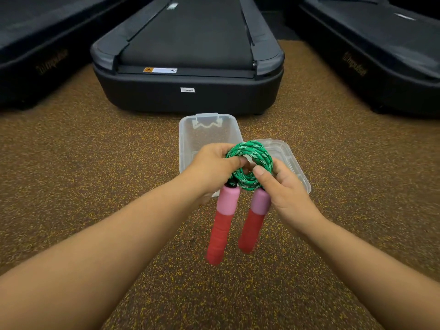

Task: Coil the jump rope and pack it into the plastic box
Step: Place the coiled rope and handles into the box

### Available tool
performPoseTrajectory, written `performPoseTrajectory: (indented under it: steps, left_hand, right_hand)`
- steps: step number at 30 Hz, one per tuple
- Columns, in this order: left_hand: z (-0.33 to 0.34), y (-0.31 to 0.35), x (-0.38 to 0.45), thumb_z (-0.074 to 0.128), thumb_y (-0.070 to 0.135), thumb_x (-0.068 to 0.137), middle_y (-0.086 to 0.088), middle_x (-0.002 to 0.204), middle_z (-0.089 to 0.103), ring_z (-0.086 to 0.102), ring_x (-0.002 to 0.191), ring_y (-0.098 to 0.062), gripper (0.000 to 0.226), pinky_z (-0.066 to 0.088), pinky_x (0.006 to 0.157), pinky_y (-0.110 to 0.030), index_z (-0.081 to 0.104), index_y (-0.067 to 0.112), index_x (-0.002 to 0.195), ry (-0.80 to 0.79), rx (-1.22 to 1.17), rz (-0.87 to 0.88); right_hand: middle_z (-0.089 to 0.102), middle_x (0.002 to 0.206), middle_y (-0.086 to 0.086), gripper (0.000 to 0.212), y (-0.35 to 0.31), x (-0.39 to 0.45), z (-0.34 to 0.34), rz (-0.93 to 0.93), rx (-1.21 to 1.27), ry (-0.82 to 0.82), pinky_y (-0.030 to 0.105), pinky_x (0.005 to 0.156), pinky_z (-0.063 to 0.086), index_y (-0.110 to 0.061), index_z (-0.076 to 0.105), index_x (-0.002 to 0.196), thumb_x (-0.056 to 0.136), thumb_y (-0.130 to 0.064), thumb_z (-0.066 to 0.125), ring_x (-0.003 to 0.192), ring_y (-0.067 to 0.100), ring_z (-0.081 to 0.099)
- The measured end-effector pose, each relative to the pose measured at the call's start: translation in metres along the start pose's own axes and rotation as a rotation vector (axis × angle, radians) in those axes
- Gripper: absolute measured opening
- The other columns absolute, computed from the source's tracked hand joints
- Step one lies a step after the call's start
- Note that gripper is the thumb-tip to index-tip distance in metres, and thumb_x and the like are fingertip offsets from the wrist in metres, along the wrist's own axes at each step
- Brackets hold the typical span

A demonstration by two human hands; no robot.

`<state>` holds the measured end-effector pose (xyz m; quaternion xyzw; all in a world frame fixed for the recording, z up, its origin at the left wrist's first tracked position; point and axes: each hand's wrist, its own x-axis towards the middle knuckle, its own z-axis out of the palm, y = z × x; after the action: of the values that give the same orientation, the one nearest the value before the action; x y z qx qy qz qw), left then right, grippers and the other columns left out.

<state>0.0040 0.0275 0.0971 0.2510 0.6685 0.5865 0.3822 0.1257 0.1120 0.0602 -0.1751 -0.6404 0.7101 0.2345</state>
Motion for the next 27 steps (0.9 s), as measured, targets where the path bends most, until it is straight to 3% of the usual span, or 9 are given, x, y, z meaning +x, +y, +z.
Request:
performPoseTrajectory:
  steps: [3, 8, 12, 16, 19, 24, 27]
  left_hand:
    - [0.001, 0.000, 0.002, 0.053, -0.002, 0.091, -0.023, 0.100, 0.068, 0.065, 0.088, -0.028, 0.022, 0.055, 0.086, -0.040, 0.065, -0.004, 0.110, 0.029, -0.087, -0.030]
    - [-0.001, 0.000, 0.004, 0.053, 0.000, 0.092, -0.014, 0.087, 0.069, 0.065, 0.078, -0.021, 0.023, 0.056, 0.078, -0.034, 0.064, -0.005, 0.111, 0.031, -0.133, -0.048]
    - [0.002, -0.001, 0.006, 0.057, 0.001, 0.091, -0.022, 0.107, 0.070, 0.068, 0.100, -0.033, 0.023, 0.054, 0.092, -0.045, 0.065, -0.005, 0.111, 0.061, -0.238, -0.079]
    - [0.004, -0.001, 0.008, 0.062, 0.003, 0.087, -0.024, 0.106, 0.071, 0.067, 0.103, -0.038, 0.022, 0.054, 0.091, -0.048, 0.067, -0.004, 0.107, 0.084, -0.208, -0.075]
    - [0.006, -0.002, 0.009, 0.063, 0.003, 0.087, -0.024, 0.105, 0.071, 0.067, 0.101, -0.037, 0.022, 0.056, 0.088, -0.044, 0.068, -0.002, 0.108, 0.080, -0.173, -0.087]
    - [0.002, -0.007, 0.011, 0.058, 0.000, 0.089, -0.023, 0.106, 0.070, 0.067, 0.102, -0.038, 0.022, 0.054, 0.090, -0.047, 0.067, -0.002, 0.110, 0.071, -0.150, -0.124]
    - [0.000, -0.011, 0.014, 0.058, -0.002, 0.088, -0.023, 0.105, 0.071, 0.067, 0.101, -0.038, 0.022, 0.054, 0.090, -0.050, 0.068, 0.000, 0.108, 0.090, -0.124, -0.144]
  right_hand:
    - [0.067, 0.113, 0.002, 0.034, 0.002, 0.001, 0.002, -0.020, 0.018, 0.008, 0.021, 0.089, 0.049, -0.010, 0.052, 0.122, 0.090, -0.020, 0.051, 0.105, 0.008, 0.063]
    - [0.068, 0.118, 0.005, 0.038, 0.002, 0.005, 0.005, -0.001, 0.111, -0.008, 0.030, 0.094, 0.050, -0.016, 0.057, 0.121, 0.087, -0.031, 0.052, 0.111, 0.018, 0.063]
    - [0.067, 0.120, 0.002, 0.045, 0.005, 0.007, 0.011, 0.044, 0.120, -0.018, 0.024, 0.086, 0.050, -0.019, 0.055, 0.125, 0.084, -0.038, 0.052, 0.109, 0.014, 0.063]
    - [0.060, 0.130, 0.002, 0.058, 0.012, 0.008, 0.014, -0.008, 0.038, 0.008, 0.026, 0.095, 0.048, -0.019, 0.041, 0.135, 0.086, -0.044, 0.059, 0.119, 0.012, 0.058]
    - [0.053, 0.133, -0.001, 0.071, 0.015, 0.009, 0.014, -0.061, -0.044, 0.034, 0.024, 0.099, 0.046, -0.021, 0.026, 0.143, 0.084, -0.035, 0.063, 0.122, 0.008, 0.054]
    - [0.063, 0.121, 0.009, 0.040, 0.020, 0.016, 0.009, -0.096, -0.030, 0.107, 0.025, 0.084, 0.051, -0.011, 0.047, 0.131, 0.093, -0.022, 0.053, 0.108, 0.014, 0.062]
    - [0.061, 0.121, 0.003, 0.049, 0.021, 0.019, 0.005, -0.114, -0.093, 0.065, 0.023, 0.088, 0.050, -0.014, 0.042, 0.134, 0.089, -0.028, 0.058, 0.109, 0.009, 0.061]
